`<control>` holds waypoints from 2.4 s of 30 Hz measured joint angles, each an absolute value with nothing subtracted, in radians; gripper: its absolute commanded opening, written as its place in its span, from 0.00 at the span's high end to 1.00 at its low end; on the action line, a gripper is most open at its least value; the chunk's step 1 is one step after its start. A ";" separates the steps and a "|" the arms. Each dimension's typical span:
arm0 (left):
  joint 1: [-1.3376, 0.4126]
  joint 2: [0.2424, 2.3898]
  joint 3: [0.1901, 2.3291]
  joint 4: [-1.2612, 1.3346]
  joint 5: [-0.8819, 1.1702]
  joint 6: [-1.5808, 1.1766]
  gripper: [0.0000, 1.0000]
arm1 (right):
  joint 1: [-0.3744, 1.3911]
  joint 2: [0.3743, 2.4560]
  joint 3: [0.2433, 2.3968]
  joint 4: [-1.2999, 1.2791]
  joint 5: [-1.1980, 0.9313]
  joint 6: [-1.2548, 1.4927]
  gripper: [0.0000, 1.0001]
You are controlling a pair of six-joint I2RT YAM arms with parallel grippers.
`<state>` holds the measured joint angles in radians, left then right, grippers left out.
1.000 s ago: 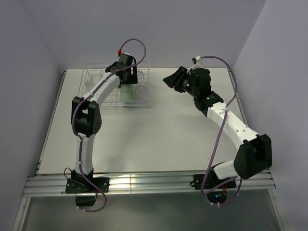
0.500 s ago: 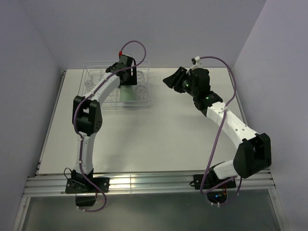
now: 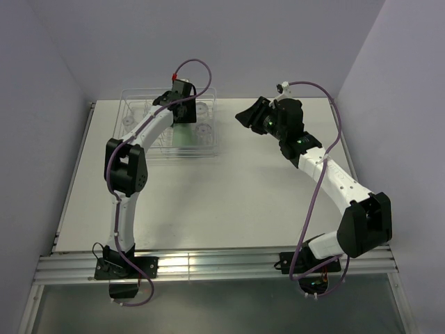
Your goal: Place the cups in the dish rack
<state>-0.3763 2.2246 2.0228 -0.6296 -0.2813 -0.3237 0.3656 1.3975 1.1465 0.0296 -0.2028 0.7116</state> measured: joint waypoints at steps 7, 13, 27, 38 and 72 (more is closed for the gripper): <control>-0.376 2.138 1.892 -0.544 -0.286 -0.350 1.00 | 0.366 1.398 1.147 0.030 -0.203 0.712 0.50; -0.377 1.998 1.720 -0.450 -0.309 -0.376 1.00 | 0.366 1.398 1.147 0.030 -0.203 0.712 0.51; -0.407 1.728 1.264 0.043 -0.422 -0.368 1.00 | 0.366 1.398 1.144 0.054 -0.203 0.707 0.51; -0.480 1.707 1.003 0.520 -0.614 -0.243 1.00 | 0.366 1.398 1.098 0.109 -0.200 0.688 0.51; -0.543 1.879 0.943 0.974 -0.854 -0.100 0.98 | 0.366 1.398 1.052 0.180 -0.190 0.654 0.50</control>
<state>-0.5430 1.8786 0.9432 0.9741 -0.8539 -0.1001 0.3656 1.3975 1.0523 0.1799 -0.1902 0.6537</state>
